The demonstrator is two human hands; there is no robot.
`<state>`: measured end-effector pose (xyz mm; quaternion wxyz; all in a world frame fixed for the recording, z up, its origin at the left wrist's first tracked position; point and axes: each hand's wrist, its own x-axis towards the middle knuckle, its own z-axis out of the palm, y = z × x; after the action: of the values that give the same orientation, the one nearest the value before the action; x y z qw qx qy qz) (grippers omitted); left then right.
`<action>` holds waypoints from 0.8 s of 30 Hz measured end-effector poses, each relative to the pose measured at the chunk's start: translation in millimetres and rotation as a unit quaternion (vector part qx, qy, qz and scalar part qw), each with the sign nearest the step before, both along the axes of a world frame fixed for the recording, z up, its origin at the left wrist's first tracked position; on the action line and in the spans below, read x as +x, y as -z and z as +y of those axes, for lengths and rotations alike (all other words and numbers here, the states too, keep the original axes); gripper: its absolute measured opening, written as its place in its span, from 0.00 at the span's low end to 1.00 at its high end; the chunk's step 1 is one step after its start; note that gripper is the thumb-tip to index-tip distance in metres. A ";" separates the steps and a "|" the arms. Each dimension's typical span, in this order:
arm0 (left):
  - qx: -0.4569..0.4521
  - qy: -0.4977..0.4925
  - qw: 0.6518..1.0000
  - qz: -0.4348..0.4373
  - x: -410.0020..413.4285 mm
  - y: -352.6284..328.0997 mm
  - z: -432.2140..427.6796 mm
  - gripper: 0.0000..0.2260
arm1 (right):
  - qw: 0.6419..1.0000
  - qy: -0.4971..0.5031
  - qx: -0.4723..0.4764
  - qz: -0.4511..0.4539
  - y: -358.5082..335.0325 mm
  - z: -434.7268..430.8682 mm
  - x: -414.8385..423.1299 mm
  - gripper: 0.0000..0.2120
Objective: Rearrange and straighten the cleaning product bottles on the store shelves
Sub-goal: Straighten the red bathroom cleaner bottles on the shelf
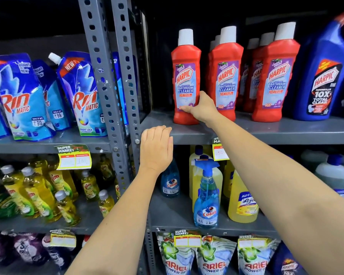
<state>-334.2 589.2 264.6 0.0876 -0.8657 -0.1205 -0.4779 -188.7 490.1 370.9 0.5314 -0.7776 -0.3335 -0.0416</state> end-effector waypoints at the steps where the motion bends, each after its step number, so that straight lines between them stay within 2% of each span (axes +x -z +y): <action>1: -0.004 -0.003 1.000 0.007 -0.8 -0.5 -0.5 0.16 | 1.000 -0.005 -0.005 0.005 1.1 -1.3 -1.3 0.31; 5: -0.012 -0.010 1.000 0.021 -2.2 -1.2 -1.6 0.16 | 0.999 0.023 -0.037 -0.012 13.2 -5.8 -5.8 0.36; 9: -0.014 -0.007 1.000 0.018 -1.8 -0.9 -2.2 0.16 | 0.997 0.050 -0.045 -0.046 16.3 -1.2 -2.5 0.33; 16: -0.014 0.008 1.000 -0.001 -1.2 0.2 -0.8 0.16 | 0.997 -0.052 -0.054 0.015 11.4 -8.5 16.0 0.32; 21: -0.011 0.009 1.000 -0.007 0.6 1.2 -0.2 0.16 | 0.999 0.006 -0.038 0.000 17.1 -7.4 7.6 0.38; 24: -0.009 0.010 1.000 -0.011 1.9 1.6 0.9 0.16 | 0.998 0.050 -0.028 -0.041 13.8 -4.5 -1.3 0.41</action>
<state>-332.3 590.1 263.0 0.0733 -0.8621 -0.1169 -0.4875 -190.0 485.6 357.1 0.4927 -0.8053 -0.3172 -0.0908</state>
